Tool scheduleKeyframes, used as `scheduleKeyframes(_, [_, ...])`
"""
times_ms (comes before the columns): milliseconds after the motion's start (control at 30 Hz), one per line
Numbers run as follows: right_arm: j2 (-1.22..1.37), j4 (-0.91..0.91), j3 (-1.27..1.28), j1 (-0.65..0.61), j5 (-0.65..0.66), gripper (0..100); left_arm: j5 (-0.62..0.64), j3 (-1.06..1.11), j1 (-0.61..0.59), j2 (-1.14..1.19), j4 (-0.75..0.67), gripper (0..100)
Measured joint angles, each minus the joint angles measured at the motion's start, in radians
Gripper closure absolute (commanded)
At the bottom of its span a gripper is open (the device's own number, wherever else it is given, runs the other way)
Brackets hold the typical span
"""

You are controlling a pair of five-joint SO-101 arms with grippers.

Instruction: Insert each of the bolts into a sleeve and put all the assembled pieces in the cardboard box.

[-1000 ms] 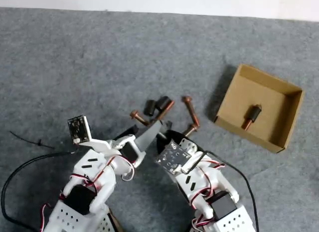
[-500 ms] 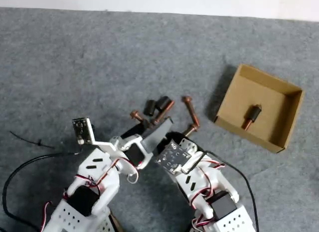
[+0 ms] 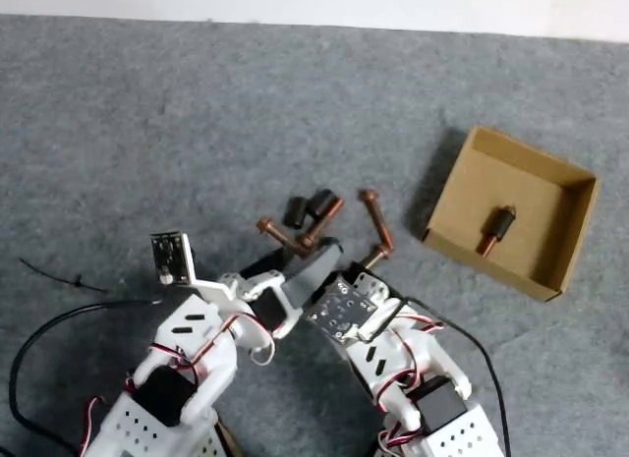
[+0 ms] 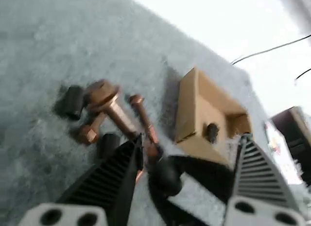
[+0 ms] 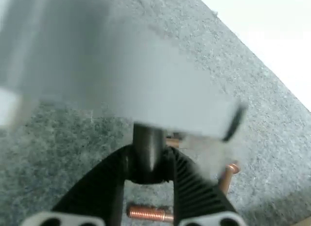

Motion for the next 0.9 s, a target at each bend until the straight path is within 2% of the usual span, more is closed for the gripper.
scheduleKeyframes(100, [0.0, 0.0, 0.0, 0.0, 0.0, 99.4, 0.0, -0.018, 0.0, 0.0, 0.058, 71])
scheduleKeyframes(267, [0.0, 0.0, 0.0, 0.0, 0.0, 99.4, 0.0, -0.018, 0.0, 0.0, 0.064, 71])
scheduleKeyframes(500, [0.0, 0.0, 0.0, 0.0, 0.0, 99.4, 0.0, 0.021, 0.0, 0.002, -0.103, 71])
scheduleKeyframes(900, [0.0, 0.0, 0.0, 0.0, 0.0, 99.4, -0.046, 0.021, -0.041, 0.002, -0.091, 71])
